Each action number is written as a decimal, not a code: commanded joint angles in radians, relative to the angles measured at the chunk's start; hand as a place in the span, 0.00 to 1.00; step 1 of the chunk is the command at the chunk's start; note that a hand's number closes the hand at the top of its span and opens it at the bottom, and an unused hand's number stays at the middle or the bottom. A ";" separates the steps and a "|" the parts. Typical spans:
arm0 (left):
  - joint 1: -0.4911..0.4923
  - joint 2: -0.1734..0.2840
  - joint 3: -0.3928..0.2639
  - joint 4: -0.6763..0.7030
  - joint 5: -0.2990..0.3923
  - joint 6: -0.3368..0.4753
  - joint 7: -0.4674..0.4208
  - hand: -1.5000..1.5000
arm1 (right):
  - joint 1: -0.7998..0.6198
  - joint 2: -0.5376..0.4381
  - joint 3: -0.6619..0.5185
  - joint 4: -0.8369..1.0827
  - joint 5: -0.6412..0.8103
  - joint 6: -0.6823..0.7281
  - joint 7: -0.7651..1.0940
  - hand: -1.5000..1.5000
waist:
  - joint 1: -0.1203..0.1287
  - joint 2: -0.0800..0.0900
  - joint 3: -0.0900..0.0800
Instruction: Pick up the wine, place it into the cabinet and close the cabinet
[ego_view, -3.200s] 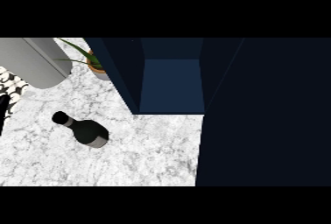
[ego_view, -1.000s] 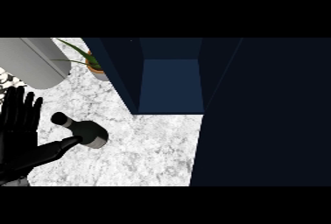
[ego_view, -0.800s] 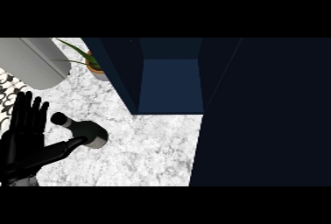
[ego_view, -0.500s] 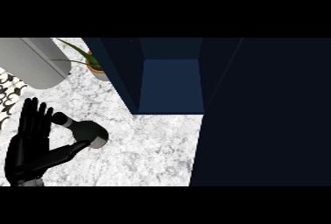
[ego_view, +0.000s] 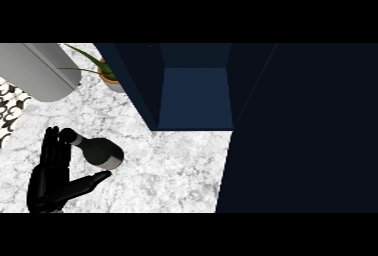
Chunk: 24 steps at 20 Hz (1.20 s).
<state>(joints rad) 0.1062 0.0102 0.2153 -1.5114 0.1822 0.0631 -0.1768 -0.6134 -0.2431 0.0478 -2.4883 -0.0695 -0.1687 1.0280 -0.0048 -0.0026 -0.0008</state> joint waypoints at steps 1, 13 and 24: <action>-0.011 0.001 0.022 0.126 0.008 -0.027 -0.085 0.00 | 0.044 -0.015 -0.036 -0.150 -0.078 0.004 0.089 0.00 | -0.003 0.000 0.000; -0.161 0.046 0.090 0.453 0.073 -0.097 -0.218 0.00 | -0.037 -0.029 -0.068 -0.083 -0.100 -0.009 0.103 0.00 | -0.005 0.001 0.000; -0.233 0.088 0.109 0.702 0.078 -0.186 -0.369 0.00 | -0.035 -0.018 -0.031 -0.082 -0.070 -0.027 0.103 0.00 | -0.003 0.001 0.000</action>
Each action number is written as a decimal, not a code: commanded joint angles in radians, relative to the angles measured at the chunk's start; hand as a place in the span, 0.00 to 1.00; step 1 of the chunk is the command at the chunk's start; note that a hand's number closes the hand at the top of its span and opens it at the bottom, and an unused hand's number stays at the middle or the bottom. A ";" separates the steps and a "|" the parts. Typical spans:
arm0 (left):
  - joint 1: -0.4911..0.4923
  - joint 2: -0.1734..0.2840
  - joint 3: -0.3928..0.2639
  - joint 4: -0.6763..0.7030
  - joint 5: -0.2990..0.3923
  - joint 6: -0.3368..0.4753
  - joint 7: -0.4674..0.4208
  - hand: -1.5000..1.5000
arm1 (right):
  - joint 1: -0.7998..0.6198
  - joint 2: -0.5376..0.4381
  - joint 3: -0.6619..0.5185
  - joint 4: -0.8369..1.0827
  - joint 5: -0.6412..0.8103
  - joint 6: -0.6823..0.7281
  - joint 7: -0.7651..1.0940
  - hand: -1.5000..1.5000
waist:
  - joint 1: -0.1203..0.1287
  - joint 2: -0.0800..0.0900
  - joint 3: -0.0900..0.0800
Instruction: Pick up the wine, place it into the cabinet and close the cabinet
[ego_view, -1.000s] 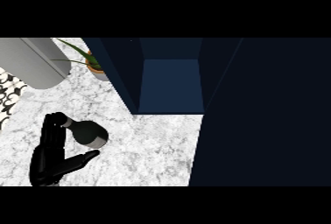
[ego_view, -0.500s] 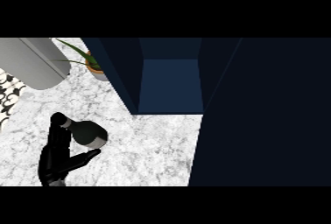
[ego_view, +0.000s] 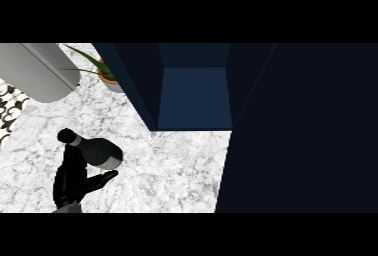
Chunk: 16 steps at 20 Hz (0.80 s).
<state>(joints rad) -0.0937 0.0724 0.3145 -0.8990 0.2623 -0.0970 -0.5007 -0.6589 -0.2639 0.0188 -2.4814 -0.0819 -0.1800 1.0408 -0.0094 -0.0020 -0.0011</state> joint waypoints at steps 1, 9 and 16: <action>-0.047 0.027 0.006 0.045 0.017 -0.029 0.000 0.00 | 0.049 -0.020 -0.058 -0.153 -0.100 0.000 0.110 0.00 | -0.001 -0.001 0.001; -0.125 0.026 0.049 0.210 0.070 -0.096 -0.088 1.00 | 0.006 0.001 -0.005 -0.079 -0.050 -0.034 0.097 0.00 | 0.001 0.000 0.000; -0.171 0.046 -0.073 0.236 -0.115 -0.024 -0.240 1.00 | 0.036 0.005 0.018 -0.080 -0.046 -0.016 0.062 0.00 | -0.003 -0.001 0.001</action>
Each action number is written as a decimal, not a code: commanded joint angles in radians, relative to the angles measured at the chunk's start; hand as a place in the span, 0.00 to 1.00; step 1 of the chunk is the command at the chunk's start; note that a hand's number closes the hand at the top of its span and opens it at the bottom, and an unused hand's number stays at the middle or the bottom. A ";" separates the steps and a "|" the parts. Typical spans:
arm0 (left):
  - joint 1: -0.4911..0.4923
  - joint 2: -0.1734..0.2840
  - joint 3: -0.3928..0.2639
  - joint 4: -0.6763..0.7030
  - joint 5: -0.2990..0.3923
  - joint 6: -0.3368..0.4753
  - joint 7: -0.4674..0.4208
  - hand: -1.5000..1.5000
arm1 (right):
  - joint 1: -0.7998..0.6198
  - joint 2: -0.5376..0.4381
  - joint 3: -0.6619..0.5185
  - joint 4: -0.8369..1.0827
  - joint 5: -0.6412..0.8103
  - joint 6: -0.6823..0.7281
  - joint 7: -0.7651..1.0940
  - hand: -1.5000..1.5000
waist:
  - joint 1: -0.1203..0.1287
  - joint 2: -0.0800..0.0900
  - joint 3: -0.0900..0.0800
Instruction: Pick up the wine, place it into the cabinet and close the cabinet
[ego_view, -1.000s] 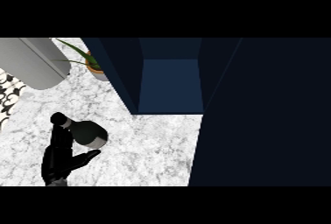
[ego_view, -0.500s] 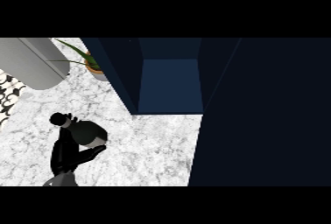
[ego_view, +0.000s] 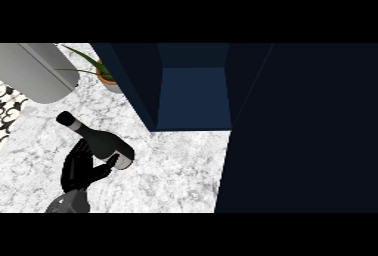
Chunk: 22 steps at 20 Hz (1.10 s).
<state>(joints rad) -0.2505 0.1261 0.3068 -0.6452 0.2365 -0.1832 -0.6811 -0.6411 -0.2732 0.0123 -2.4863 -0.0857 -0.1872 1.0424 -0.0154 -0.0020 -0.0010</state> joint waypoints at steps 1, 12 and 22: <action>-0.048 0.012 -0.056 -0.005 -0.092 0.067 -0.081 1.00 | 0.060 0.034 0.031 -0.095 -0.025 -0.018 0.034 0.00 | -0.001 0.001 0.000; 0.023 -0.100 -0.223 -0.145 -0.214 0.107 -0.181 1.00 | 0.028 -0.002 -0.014 -0.086 -0.064 -0.016 0.073 0.00 | 0.013 -0.005 0.001; 0.073 -0.125 -0.353 -0.567 -0.169 0.131 0.045 1.00 | 0.048 0.001 -0.019 -0.058 -0.060 -0.008 0.045 0.00 | 0.021 -0.006 0.002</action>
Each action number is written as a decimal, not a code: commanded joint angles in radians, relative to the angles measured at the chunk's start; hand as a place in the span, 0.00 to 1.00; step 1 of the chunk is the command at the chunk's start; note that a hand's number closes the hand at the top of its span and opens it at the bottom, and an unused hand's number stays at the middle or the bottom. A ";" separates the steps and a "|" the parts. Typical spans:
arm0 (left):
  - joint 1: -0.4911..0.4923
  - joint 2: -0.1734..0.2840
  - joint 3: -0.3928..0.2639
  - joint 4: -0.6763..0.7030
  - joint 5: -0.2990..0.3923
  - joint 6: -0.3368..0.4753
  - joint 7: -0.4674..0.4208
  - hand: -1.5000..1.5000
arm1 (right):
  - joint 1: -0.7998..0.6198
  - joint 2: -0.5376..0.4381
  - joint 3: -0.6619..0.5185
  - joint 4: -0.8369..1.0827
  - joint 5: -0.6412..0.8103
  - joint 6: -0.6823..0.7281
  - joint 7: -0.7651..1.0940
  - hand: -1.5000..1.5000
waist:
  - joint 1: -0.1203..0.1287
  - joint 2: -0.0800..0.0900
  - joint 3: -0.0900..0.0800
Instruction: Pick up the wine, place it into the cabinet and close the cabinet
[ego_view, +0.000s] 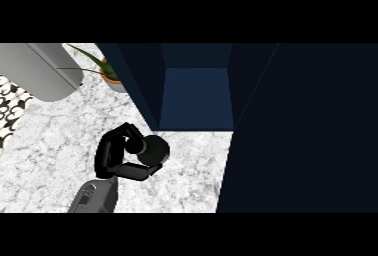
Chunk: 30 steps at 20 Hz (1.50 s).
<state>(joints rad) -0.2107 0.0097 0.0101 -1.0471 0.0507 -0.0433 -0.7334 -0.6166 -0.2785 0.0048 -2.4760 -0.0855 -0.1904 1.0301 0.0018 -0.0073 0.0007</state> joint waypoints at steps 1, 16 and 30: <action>0.036 -0.009 -0.113 -0.177 0.070 0.021 0.135 1.00 | 0.009 -0.001 -0.015 -0.072 -0.082 0.002 0.068 0.00 | 0.000 0.000 0.000; -0.143 -0.010 -0.346 -0.512 0.162 0.393 0.582 1.00 | 0.023 0.013 -0.028 -0.064 -0.095 0.006 0.044 0.00 | -0.008 0.005 -0.001; -0.444 -0.010 -0.355 -0.277 0.188 0.616 0.604 1.00 | 0.023 0.009 -0.039 -0.080 -0.088 0.012 0.064 0.00 | -0.018 0.006 -0.001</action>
<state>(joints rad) -0.6132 0.0015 -0.3225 -1.3938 0.2374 0.5265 -0.0770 -0.5618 -0.2633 -0.0263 -2.4696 -0.1161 -0.1502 0.9994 -0.0137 -0.0013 0.0002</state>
